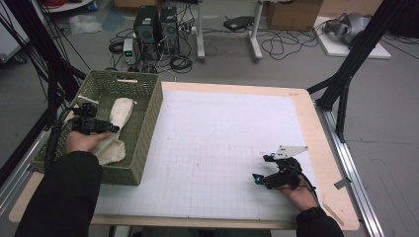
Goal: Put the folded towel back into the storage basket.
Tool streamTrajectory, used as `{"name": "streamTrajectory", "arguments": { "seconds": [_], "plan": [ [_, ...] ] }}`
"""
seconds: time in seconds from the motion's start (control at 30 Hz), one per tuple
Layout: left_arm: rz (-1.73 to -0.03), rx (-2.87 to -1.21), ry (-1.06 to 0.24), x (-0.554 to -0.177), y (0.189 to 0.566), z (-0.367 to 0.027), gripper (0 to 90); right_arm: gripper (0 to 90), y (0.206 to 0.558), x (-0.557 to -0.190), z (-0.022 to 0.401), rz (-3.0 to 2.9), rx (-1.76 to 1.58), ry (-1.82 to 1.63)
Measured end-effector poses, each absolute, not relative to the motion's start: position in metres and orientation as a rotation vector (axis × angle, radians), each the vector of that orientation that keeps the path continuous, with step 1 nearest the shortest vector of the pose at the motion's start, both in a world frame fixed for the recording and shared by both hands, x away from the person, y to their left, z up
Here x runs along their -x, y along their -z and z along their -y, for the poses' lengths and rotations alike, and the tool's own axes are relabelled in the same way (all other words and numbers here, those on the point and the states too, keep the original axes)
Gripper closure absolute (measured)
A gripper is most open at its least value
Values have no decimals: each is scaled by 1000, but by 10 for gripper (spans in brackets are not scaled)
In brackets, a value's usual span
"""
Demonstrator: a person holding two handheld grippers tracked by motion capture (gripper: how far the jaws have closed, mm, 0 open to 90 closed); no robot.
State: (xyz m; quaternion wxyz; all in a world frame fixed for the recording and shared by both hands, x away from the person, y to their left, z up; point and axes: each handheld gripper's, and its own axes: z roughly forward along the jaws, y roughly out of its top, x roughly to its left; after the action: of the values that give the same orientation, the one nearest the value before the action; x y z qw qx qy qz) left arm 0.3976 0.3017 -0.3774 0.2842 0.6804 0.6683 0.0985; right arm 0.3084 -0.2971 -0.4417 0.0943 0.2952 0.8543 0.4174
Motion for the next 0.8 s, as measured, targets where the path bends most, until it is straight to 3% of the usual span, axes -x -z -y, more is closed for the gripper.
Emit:
{"name": "streamTrajectory", "arguments": {
  "seconds": [0.6, 0.7, 0.8],
  "plan": [
    [-1718, -2124, -177, -388, 369, -296, 500, 121, 443, -310, 298, -2540, -877, -1218],
    [-1759, -2192, -159, -391, 374, -292, 603, 122, 443, -310, 298, -2537, -881, -1222],
    [-1781, -2215, -170, -394, 375, -289, 835, 122, 442, -310, 299, -2531, -885, -1226]
  ]
}}
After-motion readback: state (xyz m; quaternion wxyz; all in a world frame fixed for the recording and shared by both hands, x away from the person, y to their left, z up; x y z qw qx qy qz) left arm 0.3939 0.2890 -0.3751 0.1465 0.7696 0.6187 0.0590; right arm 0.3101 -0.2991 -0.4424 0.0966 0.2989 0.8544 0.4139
